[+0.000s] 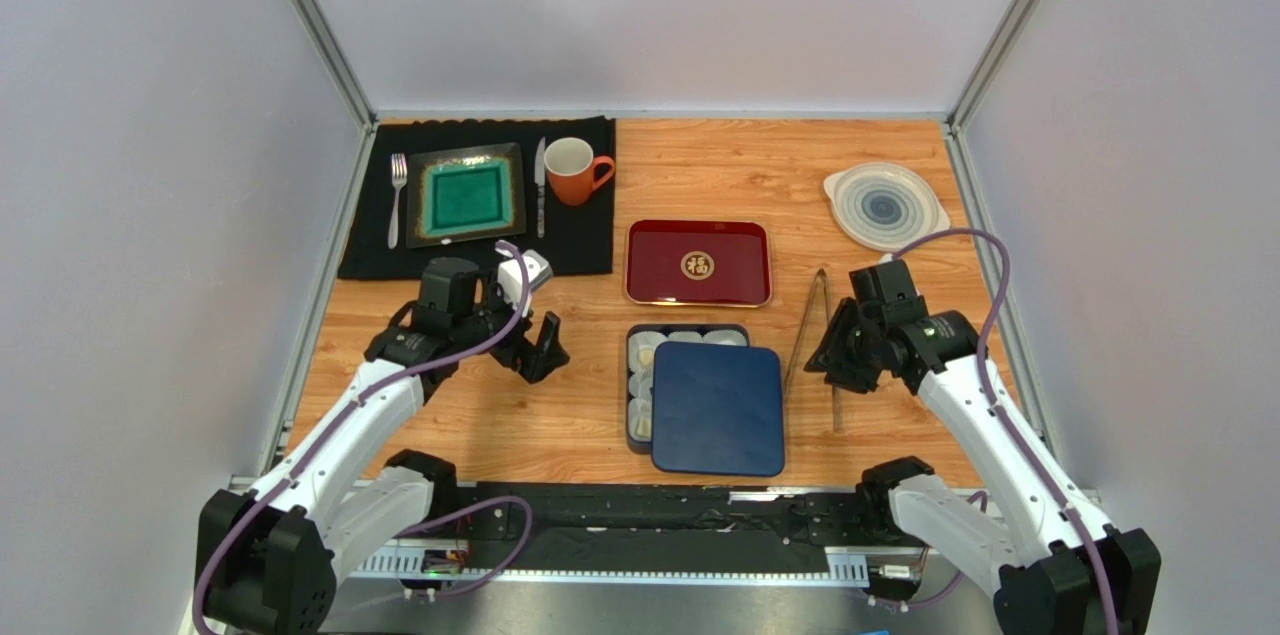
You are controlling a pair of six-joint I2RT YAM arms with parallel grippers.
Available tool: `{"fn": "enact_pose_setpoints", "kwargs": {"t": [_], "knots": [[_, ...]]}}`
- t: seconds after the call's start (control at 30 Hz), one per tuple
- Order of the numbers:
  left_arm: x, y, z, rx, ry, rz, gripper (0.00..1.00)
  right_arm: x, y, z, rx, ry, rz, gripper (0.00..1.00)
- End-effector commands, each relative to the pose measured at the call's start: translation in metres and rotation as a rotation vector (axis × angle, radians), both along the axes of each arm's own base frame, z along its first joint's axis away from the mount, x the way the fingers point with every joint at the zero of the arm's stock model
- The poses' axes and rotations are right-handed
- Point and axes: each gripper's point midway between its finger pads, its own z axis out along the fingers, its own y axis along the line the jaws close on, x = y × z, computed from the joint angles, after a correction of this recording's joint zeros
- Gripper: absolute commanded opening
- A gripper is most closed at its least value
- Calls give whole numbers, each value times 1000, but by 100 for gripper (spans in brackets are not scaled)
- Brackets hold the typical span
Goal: Pack the chocolate
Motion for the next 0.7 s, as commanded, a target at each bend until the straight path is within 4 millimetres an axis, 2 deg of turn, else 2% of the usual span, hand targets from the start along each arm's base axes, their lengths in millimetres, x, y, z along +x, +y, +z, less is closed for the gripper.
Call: {"fn": "enact_pose_setpoints", "kwargs": {"t": [0.0, 0.17, 0.3, 0.67], "knots": [[12, -4, 21, 1, -72, -8, 99, -20, -20, -11, -74, 96, -131, 35], [12, -4, 16, 21, -73, -11, 99, -44, -24, -34, -96, 196, -126, 28], [14, -6, 12, 51, -82, -21, 99, -47, -21, -38, -83, 194, -113, 19], [13, -9, -8, 122, -75, -42, 99, -54, 8, -65, -106, 260, -35, 17]]}}
